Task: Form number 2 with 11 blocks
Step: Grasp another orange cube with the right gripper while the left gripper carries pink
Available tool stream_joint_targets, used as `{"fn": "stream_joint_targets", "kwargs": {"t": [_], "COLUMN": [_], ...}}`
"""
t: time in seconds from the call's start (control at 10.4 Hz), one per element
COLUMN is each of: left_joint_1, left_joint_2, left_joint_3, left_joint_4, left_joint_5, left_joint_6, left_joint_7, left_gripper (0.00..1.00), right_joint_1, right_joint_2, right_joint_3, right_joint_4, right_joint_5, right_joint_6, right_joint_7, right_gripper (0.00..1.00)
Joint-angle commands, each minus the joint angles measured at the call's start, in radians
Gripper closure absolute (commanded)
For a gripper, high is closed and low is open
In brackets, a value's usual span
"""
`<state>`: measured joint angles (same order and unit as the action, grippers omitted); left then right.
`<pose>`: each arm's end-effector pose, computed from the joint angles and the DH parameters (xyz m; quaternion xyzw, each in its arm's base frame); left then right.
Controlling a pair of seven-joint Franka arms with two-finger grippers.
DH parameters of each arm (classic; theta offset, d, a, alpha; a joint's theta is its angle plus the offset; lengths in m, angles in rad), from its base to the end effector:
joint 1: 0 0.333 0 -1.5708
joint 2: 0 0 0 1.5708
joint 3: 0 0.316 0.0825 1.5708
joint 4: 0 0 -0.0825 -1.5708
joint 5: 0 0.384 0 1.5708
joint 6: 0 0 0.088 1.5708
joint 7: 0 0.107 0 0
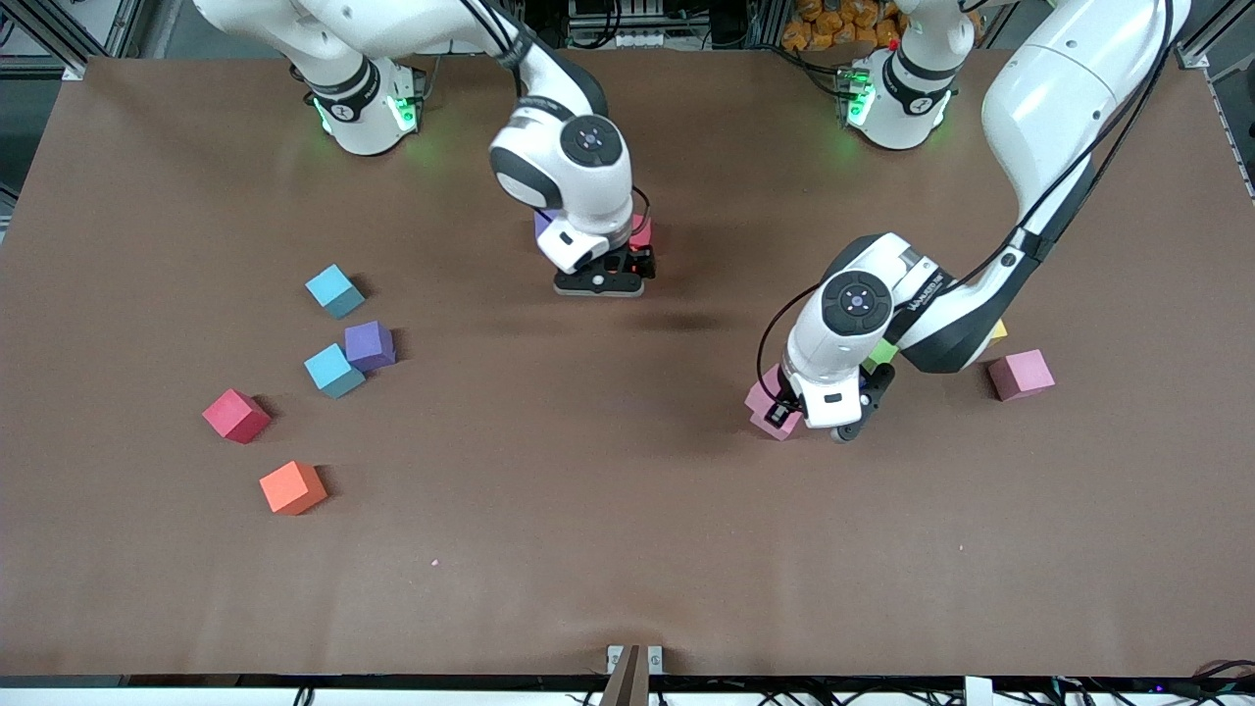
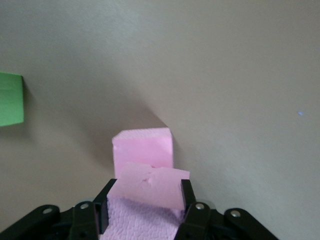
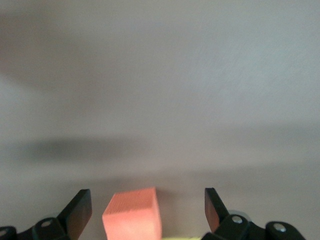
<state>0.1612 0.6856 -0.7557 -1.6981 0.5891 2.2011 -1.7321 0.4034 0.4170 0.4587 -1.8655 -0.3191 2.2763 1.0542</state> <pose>0.5994 -0.3075 0.2816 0.8974 0.4405 0.0218 0.0149 0.4349 0.4659 0.3172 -0.9990 0.0139 -0.0417 0.0008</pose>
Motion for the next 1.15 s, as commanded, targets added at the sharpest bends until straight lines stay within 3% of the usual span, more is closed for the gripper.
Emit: {"fn": "stream_joint_targets", "kwargs": {"t": [0.0, 0.29, 0.48, 0.77, 1.06], "left_joint_1": [-0.058, -0.162, -0.257, -0.336, -0.439], "left_joint_2": [0.011, 0.054, 0.09, 0.161, 0.18], "left_joint_3": [0.007, 0.009, 0.073, 0.084, 0.119], "left_joint_4": [0.05, 0.115, 0.172, 0.232, 0.249], "left_joint_5": [0.005, 0.015, 0.011, 0.006, 0.005], "left_joint_6": [-0.014, -0.014, -0.006, 0.005, 0.029], "left_joint_7": [0.009, 0.127, 0.315, 0.595, 0.621], "left_gripper": [0.6, 0.6, 0.6, 0.56, 0.56], "right_joint_1": [-0.156, -0.355, -0.478, -0.641, -0.729], "right_joint_2": [-0.099, -0.161, -0.165, -0.123, 0.004], "right_joint_3": [0.014, 0.02, 0.017, 0.018, 0.015], "right_joint_4": [-0.034, -0.035, -0.035, -0.029, 0.038], "right_joint_5": [0.0, 0.002, 0.0, -0.005, -0.009], "right_joint_6": [-0.064, -0.13, -0.136, -0.031, 0.139], "right_joint_7": [-0.222, -0.609, -0.785, -1.064, -1.316], "right_gripper": [0.0, 0.0, 0.0, 0.0, 0.0]}}
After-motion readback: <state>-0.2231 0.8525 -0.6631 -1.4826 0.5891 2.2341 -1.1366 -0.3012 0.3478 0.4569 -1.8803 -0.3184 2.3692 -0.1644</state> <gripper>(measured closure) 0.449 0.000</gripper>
